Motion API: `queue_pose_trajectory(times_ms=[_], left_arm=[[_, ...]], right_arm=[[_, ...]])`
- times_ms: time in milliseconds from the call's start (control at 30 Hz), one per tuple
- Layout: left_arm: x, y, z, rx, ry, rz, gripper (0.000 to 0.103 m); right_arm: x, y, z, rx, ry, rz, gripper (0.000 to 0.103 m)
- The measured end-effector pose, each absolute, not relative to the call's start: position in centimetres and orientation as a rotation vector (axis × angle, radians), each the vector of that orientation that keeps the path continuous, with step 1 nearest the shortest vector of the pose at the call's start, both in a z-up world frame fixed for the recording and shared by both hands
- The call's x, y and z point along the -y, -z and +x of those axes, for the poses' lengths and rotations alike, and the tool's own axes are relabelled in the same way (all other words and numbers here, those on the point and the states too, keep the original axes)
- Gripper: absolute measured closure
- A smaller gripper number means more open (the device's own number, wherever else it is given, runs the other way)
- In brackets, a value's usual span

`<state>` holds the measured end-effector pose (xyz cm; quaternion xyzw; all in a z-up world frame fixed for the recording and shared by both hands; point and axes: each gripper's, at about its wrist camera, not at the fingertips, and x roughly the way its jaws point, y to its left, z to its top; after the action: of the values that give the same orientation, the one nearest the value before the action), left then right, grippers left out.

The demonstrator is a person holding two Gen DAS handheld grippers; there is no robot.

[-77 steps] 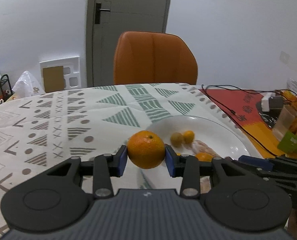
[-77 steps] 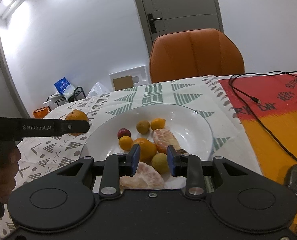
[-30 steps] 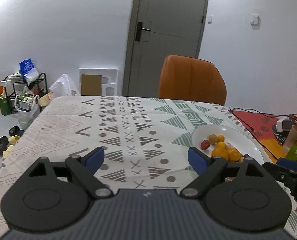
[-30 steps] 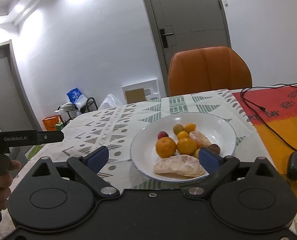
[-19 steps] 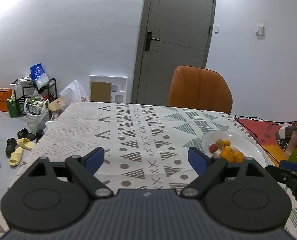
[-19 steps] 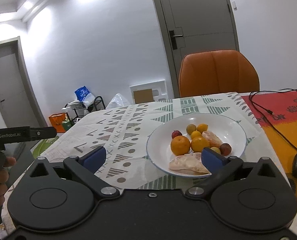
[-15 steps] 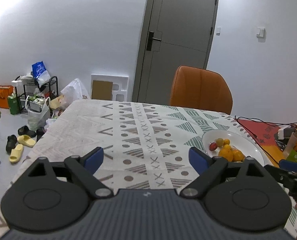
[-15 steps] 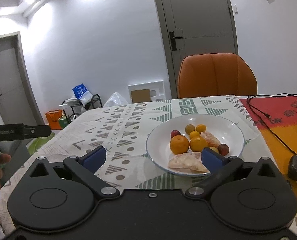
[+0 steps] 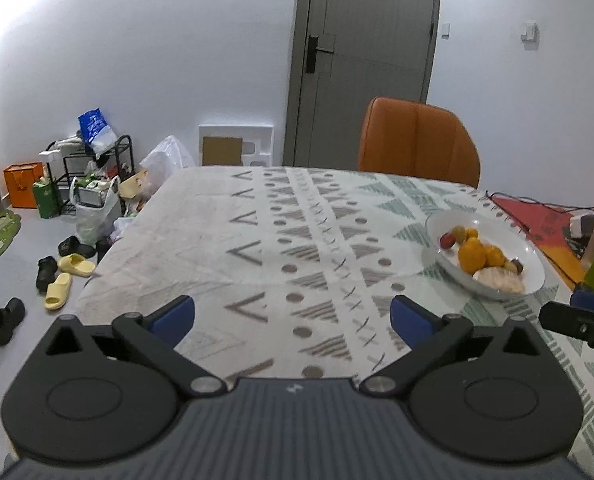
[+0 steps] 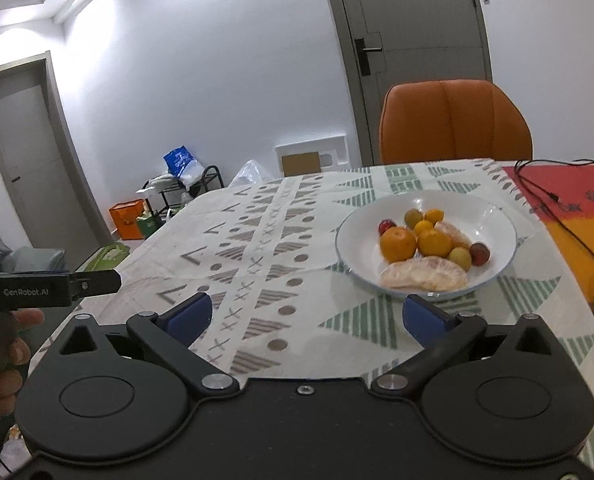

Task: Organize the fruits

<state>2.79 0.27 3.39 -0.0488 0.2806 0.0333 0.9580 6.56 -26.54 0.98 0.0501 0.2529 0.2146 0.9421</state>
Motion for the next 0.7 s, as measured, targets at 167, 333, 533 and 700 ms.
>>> queue_pose_trajectory(times_ms=[167,333,533,700], left_arm=[[-0.4,-2.9,1.8,-0.578,-0.073,-0.084,0.0],[-0.4,-2.5,1.3,-0.593,-0.072,-0.073,0.0],[-0.1,-2.5,1.1,-0.596,-0.066,-0.061,0.0],[-0.1,-2.6,1.2,-0.595,-0.062,-0.06,0.0]], right_arm=[[26.4,-0.5,6.0,-0.529,-0.443,0.115,0.0],[26.2,-0.3,5.6,-0.531,-0.445,0.104,0.0],[26.2,-0.5,5.4,-0.517,-0.439,0.099,0.0],[26.3,-0.6,5.4,-0.518,-0.435,0.098,0.0]])
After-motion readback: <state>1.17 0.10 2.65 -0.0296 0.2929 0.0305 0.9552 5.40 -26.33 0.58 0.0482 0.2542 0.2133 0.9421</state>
